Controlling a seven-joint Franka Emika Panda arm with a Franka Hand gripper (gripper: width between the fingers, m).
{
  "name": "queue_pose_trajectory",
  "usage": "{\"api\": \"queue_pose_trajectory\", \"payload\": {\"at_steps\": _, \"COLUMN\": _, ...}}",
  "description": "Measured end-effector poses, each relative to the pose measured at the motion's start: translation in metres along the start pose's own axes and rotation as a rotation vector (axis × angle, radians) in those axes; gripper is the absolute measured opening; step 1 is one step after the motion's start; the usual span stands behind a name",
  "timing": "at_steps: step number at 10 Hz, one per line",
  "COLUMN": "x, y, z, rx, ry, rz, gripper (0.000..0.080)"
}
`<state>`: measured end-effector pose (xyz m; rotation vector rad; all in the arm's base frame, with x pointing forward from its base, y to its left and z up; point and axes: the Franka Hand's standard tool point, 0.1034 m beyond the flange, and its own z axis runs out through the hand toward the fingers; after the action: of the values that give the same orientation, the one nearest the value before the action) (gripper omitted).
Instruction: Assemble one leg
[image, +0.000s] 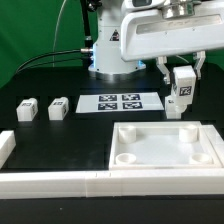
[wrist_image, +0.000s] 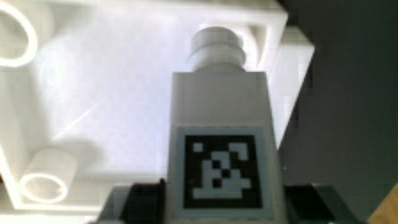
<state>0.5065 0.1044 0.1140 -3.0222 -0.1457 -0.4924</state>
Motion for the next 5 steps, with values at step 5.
{"api": "queue_pose_trajectory", "payload": {"at_steps": 5, "x": 0.0043, "y": -0.0011, "z": 0.0003, "rx": 0.001, "ry": 0.006, "rz": -0.003, "gripper": 0.0294}}
